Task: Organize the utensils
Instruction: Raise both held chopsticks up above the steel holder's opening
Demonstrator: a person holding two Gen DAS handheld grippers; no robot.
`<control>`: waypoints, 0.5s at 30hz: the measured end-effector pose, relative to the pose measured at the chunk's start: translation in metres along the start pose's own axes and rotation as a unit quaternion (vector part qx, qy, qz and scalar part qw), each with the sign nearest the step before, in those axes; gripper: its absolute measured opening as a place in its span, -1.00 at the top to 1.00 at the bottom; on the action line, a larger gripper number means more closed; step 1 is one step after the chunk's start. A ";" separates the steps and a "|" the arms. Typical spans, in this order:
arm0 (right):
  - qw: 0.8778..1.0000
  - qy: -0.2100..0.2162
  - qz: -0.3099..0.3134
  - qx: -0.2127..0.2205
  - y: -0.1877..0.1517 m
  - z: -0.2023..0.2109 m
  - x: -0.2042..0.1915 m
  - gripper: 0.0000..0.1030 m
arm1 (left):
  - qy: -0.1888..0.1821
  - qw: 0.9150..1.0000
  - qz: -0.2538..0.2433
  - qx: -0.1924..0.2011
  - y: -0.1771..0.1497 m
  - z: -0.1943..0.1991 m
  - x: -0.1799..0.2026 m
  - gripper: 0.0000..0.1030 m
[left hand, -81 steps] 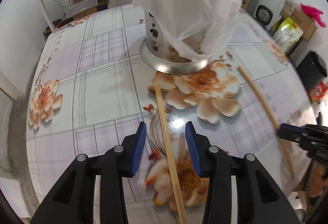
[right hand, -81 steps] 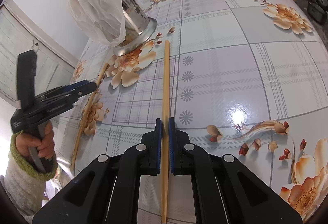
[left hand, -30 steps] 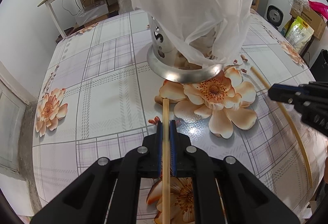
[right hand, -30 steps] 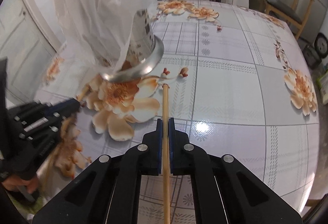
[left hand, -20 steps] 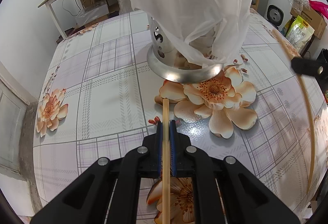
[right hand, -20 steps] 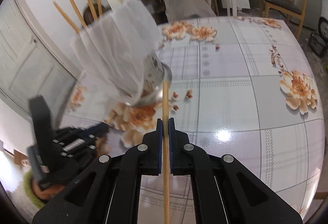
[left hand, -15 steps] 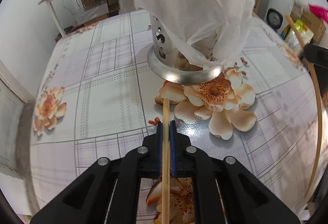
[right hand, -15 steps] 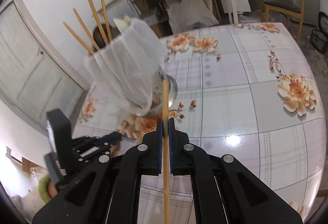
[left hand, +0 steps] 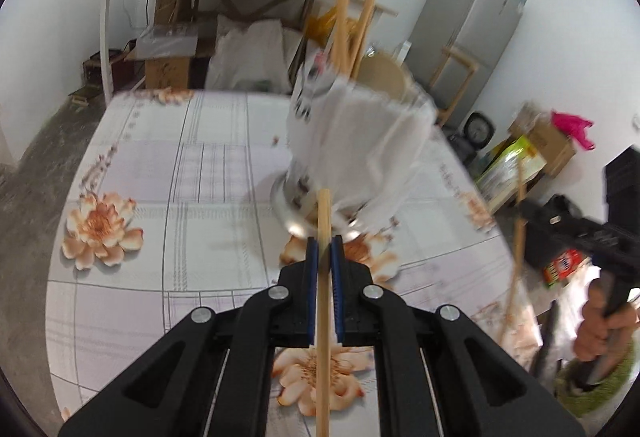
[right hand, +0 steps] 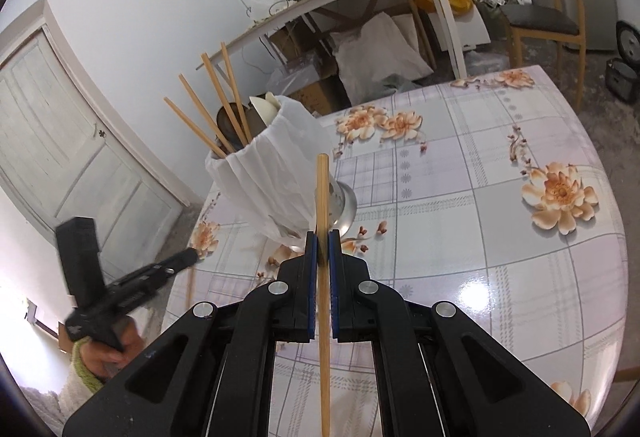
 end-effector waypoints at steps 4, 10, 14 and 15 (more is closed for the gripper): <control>1.000 0.011 -0.003 0.009 -0.002 0.010 0.000 0.93 | -0.027 0.999 0.002 0.025 0.007 0.031 0.010 0.89; 0.999 0.023 -0.004 0.031 0.002 0.028 -0.002 0.93 | -0.058 0.995 -0.003 0.082 0.029 0.081 0.028 0.89; 0.999 0.029 -0.003 0.046 0.003 0.039 -0.002 0.93 | -0.077 0.988 -0.015 0.132 0.055 0.118 0.043 0.89; 0.998 0.030 -0.004 0.049 0.003 0.042 -0.002 0.93 | -0.080 0.985 -0.019 0.149 0.064 0.127 0.047 0.89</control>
Point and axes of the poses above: each gripper's, at about its wrist camera, not at the fingertips, and z roughly against the way its jaws point, x to its right, y to its top, the point moved 9 cm from there along -z, roughly the way its jaws point, and after that the axes turned 10 degrees about -x, right-handed, at the moved point
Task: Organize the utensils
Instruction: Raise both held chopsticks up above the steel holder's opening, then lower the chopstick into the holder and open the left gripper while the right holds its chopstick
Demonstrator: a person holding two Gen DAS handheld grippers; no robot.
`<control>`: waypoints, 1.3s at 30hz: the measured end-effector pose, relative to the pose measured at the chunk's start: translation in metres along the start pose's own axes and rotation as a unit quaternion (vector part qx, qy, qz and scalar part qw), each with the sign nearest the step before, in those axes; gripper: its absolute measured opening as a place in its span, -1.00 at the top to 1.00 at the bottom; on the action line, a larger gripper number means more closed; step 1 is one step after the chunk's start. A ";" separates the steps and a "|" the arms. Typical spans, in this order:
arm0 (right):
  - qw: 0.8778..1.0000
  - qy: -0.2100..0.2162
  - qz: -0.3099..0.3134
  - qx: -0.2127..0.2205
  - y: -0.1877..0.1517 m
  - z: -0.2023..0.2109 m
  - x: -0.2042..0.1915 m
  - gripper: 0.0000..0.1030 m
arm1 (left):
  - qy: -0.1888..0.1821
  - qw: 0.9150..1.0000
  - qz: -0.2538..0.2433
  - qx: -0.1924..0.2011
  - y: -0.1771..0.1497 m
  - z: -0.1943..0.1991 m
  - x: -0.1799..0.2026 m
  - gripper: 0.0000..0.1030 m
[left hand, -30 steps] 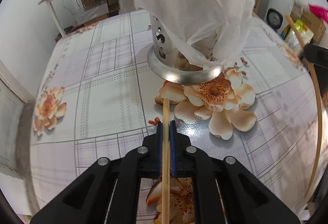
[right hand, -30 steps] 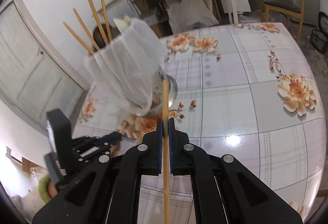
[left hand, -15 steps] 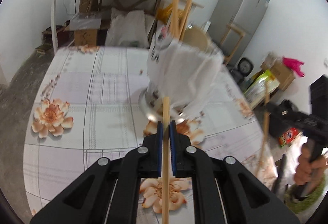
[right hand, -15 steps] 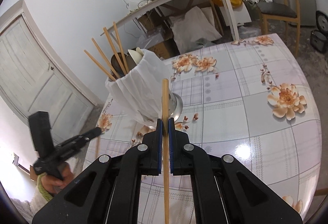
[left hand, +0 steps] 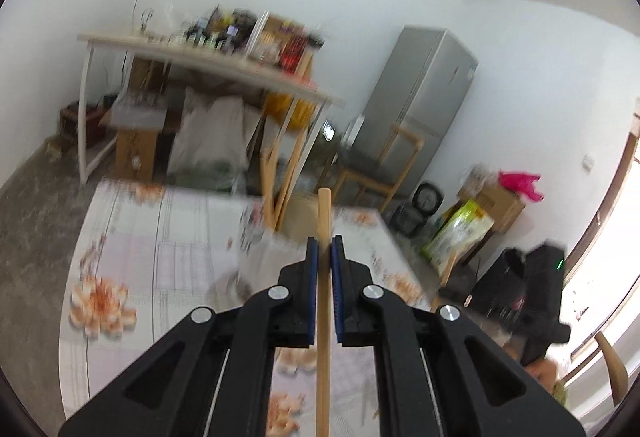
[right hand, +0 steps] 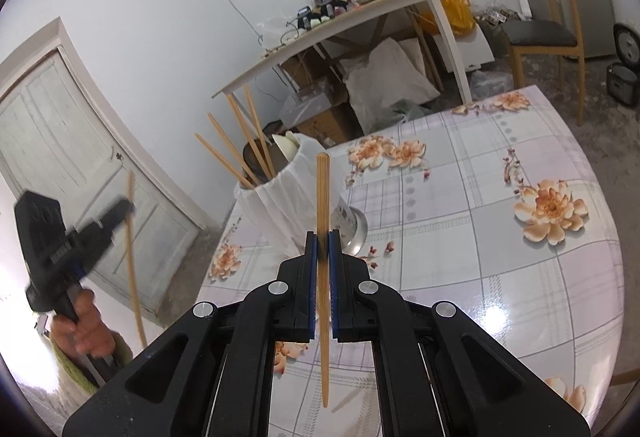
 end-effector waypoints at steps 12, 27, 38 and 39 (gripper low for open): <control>1.000 0.005 -0.012 0.004 0.000 0.004 0.008 0.93 | -0.009 0.979 0.026 0.202 0.121 0.027 0.015 0.88; 0.999 -0.010 -0.025 -0.019 0.012 -0.015 0.033 0.93 | 0.044 0.966 0.046 0.252 0.158 -0.063 -0.026 0.88; 0.999 -0.019 -0.033 -0.031 0.013 -0.022 0.048 0.93 | 0.073 0.968 0.027 0.238 0.132 -0.113 -0.031 0.88; 0.999 -0.019 -0.034 -0.031 0.013 -0.022 0.050 0.92 | 0.072 0.969 0.028 0.235 0.128 -0.116 -0.032 0.88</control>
Point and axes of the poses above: each gripper's, at about its wrist camera, not at the fingertips, and z roughly against the way its jaws point, x to its right, y to its top, the point moved 9 cm from there along -z, roughly the way its jaws point, and after that the axes turned 10 degrees about -x, right-handed, at the moved point
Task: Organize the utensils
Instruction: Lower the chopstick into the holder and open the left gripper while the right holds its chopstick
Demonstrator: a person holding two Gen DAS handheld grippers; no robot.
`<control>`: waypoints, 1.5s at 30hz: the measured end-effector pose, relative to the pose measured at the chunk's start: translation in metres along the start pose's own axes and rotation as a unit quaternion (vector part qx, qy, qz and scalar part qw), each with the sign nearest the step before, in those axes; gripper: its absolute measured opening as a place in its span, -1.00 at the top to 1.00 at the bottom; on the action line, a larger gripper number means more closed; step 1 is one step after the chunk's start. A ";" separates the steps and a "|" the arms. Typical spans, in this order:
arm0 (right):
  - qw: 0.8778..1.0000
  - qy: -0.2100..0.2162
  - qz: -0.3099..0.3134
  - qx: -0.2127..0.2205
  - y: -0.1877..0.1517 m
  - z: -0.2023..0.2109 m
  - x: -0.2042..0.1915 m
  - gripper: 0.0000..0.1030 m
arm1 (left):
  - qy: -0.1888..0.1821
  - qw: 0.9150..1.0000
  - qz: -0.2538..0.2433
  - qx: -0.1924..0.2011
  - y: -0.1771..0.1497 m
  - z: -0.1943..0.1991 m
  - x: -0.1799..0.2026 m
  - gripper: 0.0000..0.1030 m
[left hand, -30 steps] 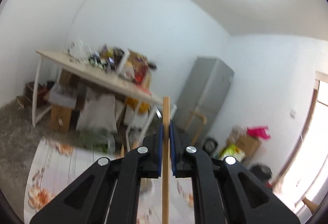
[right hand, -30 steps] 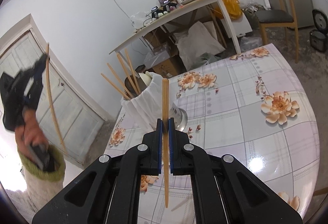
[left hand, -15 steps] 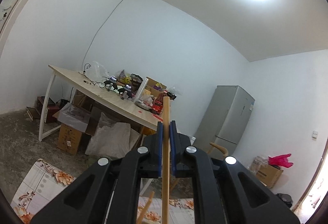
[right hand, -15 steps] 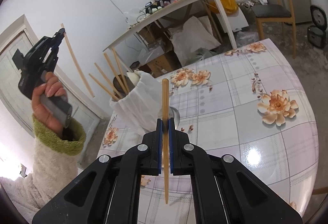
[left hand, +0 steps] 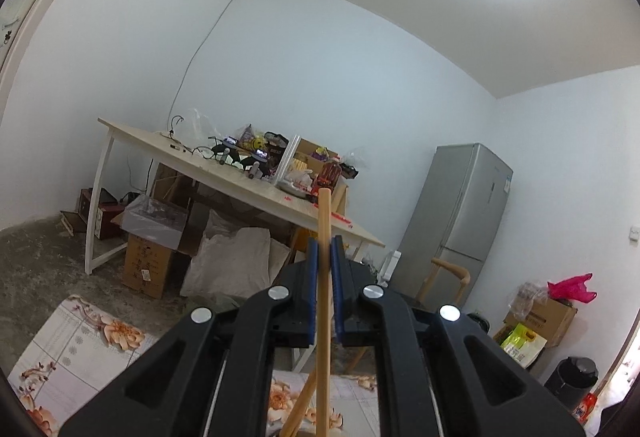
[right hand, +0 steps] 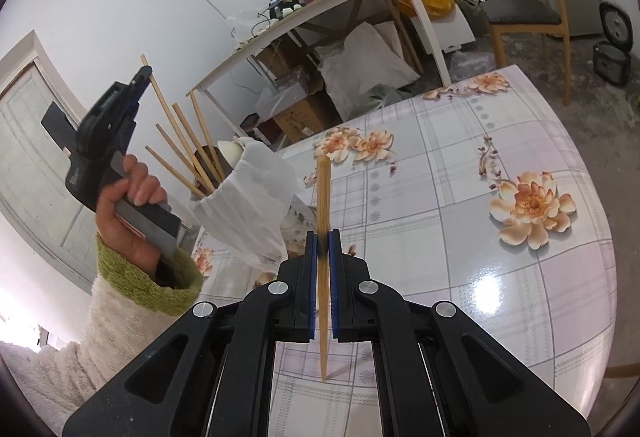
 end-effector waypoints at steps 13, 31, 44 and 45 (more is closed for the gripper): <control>1.000 0.010 0.005 0.007 0.002 0.004 -0.003 0.92 | -0.003 0.998 -0.015 -0.054 -0.034 0.013 -0.001 0.88; 0.997 0.024 0.031 0.061 0.018 0.046 -0.026 0.92 | -0.010 0.990 -0.059 -0.125 -0.062 0.081 0.009 -0.33; 0.975 0.070 0.128 0.168 0.115 0.104 -0.119 0.93 | 0.056 0.984 -0.052 -0.163 -0.092 0.145 -0.052 -0.72; 0.974 0.075 0.132 0.169 0.120 0.100 -0.126 0.93 | 0.065 0.982 -0.051 -0.172 -0.099 0.147 -0.059 -0.72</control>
Point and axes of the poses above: each gripper's, at about its wrist camera, not at the fingertips, and z roughly against the way its jaws point, x to its right, y to its top, the point moved 9 cm from there along -z, roughly the way its jaws point, and after that the axes turned 10 degrees about -x, right-handed, at the moved point
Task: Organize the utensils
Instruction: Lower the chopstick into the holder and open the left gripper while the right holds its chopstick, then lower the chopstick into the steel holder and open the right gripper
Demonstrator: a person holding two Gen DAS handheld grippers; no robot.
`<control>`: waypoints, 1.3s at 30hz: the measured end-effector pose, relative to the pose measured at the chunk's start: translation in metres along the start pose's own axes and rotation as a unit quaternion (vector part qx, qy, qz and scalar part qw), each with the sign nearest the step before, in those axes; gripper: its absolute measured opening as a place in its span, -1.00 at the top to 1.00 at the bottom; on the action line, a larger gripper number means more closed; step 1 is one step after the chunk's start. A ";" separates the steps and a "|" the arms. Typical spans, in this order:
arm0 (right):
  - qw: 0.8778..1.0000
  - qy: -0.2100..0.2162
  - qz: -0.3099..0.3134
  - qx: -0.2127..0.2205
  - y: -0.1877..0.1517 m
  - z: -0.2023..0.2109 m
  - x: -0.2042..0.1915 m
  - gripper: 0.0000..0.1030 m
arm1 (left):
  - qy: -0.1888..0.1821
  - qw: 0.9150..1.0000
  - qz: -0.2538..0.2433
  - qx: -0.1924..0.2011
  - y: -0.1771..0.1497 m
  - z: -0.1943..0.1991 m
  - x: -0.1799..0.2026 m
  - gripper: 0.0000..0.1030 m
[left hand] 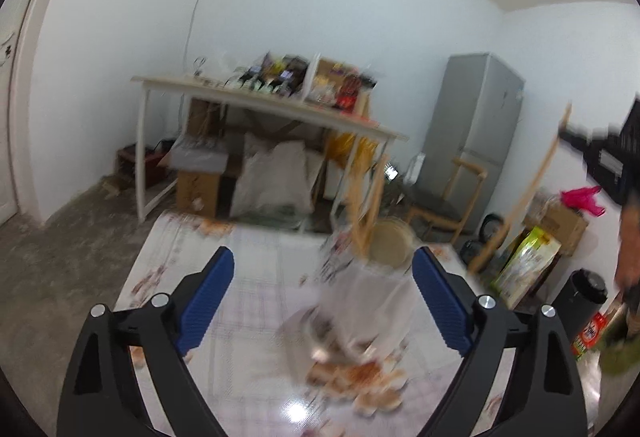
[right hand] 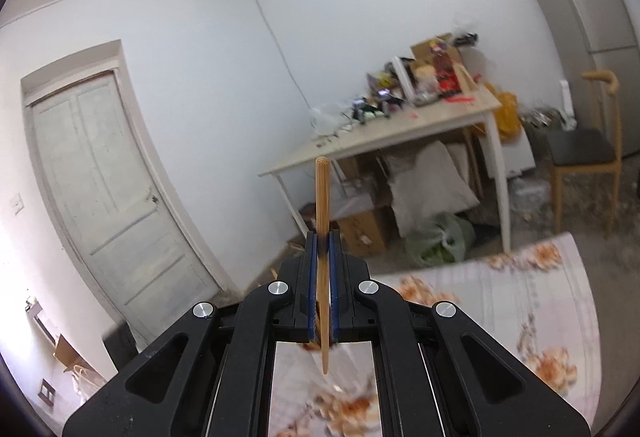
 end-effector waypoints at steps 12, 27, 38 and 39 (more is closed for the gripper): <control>0.996 -0.054 0.063 -0.039 -0.013 -0.087 -0.018 0.93 | 0.046 0.997 0.029 -0.053 -0.055 0.003 -0.047 -0.72; 0.982 -0.096 0.067 -0.149 -0.082 -0.144 0.000 0.87 | 0.043 0.997 0.035 -0.059 -0.056 0.000 -0.051 -0.77; 0.989 -0.075 0.034 -0.124 -0.084 -0.097 0.002 0.27 | 0.036 0.997 0.022 -0.061 -0.056 0.007 -0.033 -0.81; 0.989 -0.072 0.030 -0.122 -0.086 -0.090 0.002 0.21 | 0.035 0.997 0.020 -0.061 -0.056 0.008 -0.030 -0.81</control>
Point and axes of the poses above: each gripper's, at about its wrist camera, not at the fingertips, and z roughly against the way its jaws point, x to its right, y to its top, the point moved 9 cm from there along -z, roughly the way its jaws point, and after that the axes turned 10 degrees about -x, right-handed, at the moved point
